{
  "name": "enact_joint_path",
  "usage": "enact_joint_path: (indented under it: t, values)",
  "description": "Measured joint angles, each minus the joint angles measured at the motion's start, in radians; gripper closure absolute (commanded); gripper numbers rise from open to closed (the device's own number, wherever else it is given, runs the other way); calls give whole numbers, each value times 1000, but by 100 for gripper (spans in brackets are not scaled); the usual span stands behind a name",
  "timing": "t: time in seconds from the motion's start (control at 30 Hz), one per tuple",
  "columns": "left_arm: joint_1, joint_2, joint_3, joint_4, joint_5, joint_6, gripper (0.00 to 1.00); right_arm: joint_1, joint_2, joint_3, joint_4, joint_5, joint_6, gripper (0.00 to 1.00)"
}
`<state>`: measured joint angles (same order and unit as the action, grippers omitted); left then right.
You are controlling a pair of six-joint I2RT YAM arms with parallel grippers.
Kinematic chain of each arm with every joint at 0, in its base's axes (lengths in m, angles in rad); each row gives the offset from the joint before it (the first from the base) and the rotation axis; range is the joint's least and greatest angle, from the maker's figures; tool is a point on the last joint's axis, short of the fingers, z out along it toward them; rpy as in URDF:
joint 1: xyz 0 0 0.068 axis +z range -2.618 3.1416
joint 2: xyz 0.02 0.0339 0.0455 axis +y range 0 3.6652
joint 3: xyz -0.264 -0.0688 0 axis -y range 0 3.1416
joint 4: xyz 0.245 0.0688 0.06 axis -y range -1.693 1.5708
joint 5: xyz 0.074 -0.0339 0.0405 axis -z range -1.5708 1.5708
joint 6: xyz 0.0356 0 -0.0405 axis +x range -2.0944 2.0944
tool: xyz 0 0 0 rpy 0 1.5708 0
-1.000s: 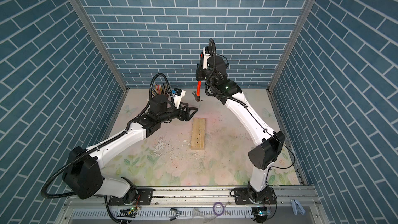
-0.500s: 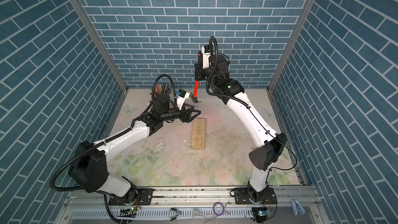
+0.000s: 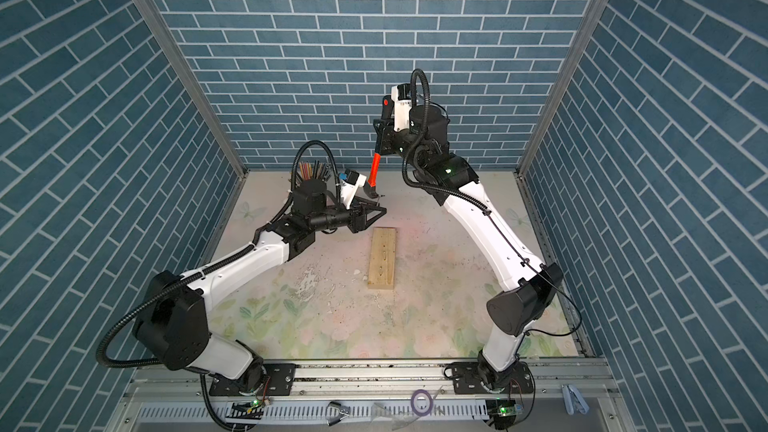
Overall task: Use a claw hammer to pull out a nail
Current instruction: Pick up the nail with the hammer.
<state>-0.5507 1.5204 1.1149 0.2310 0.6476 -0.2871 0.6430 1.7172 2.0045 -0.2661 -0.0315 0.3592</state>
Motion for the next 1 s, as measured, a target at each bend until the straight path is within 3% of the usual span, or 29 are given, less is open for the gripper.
enact_joint_path:
  t: [0.13, 0.43, 0.77, 1.0]
  values:
    - [1, 0, 2, -1, -3, -3, 78, 0, -19, -19, 10, -5, 3, 100]
    - [-3, -25, 2, -2, -10, 3, 100, 0, -32, -27, 48, -6, 11, 100]
    - [-14, -35, 2, -19, -35, 13, 100, 0, -35, -50, 64, -7, 26, 100]
    - [-82, -69, 23, -37, -50, 37, 100, 0, -64, -116, 76, 3, 28, 100]
